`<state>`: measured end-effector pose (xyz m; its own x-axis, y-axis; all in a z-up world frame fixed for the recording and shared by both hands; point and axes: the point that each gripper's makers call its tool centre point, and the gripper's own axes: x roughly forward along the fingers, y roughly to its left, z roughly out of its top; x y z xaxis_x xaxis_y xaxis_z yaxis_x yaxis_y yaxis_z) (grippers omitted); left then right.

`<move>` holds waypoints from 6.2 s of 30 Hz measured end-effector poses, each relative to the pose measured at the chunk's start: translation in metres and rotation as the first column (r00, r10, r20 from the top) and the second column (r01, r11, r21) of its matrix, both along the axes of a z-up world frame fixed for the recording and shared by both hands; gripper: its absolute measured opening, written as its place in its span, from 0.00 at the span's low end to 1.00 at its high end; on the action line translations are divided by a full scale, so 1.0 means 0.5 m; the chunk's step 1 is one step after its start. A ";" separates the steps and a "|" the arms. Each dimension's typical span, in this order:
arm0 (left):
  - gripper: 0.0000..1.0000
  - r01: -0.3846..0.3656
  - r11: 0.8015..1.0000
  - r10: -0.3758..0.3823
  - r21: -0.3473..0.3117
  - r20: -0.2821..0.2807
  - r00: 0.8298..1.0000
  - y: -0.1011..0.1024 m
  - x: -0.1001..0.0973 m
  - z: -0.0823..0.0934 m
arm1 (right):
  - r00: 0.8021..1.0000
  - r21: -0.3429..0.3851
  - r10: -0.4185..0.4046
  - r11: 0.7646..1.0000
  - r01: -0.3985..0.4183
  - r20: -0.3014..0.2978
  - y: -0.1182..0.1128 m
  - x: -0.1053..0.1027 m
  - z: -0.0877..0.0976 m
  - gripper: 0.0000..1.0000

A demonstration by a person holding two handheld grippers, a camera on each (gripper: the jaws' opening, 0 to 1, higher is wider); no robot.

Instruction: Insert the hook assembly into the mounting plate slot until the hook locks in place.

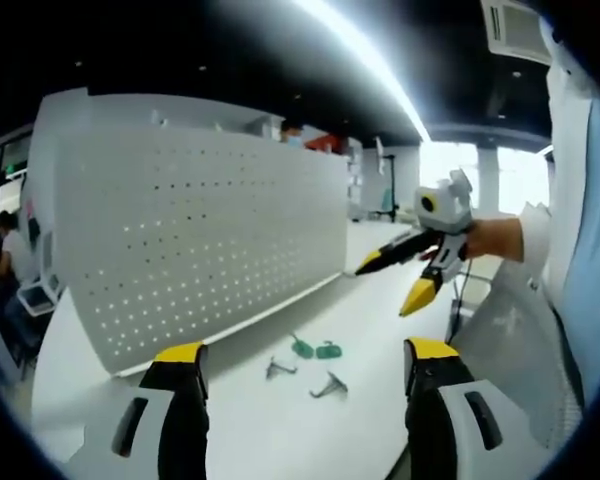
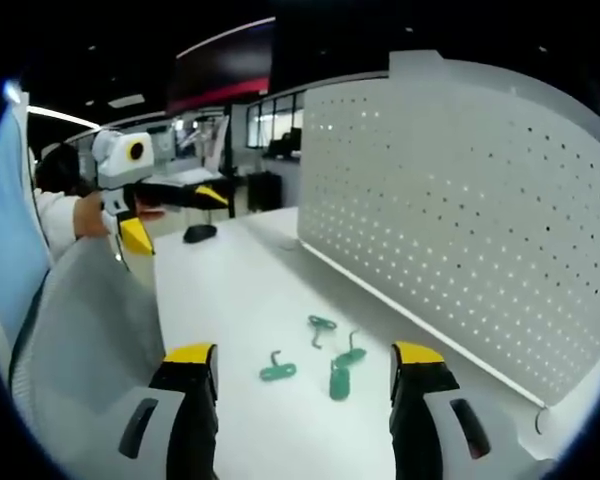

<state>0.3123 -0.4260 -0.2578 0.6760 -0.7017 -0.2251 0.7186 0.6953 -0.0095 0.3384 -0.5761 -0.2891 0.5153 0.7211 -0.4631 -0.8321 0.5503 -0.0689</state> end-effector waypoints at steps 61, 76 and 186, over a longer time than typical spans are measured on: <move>0.79 0.006 1.000 -0.006 0.010 -0.007 1.000 -0.002 -0.002 -0.006 | 1.000 -0.140 -0.013 0.990 0.010 -0.023 -0.007 0.048 -0.051 0.45; 0.78 0.006 1.000 -0.006 -0.002 0.003 1.000 -0.001 -0.003 0.001 | 0.998 -0.234 0.021 0.972 -0.036 -0.065 0.018 0.066 -0.088 0.30; 0.62 0.027 0.991 -0.027 -0.133 -0.003 1.000 -0.026 -0.006 0.050 | 0.985 0.155 -0.161 0.977 0.149 0.066 0.078 0.079 0.142 0.00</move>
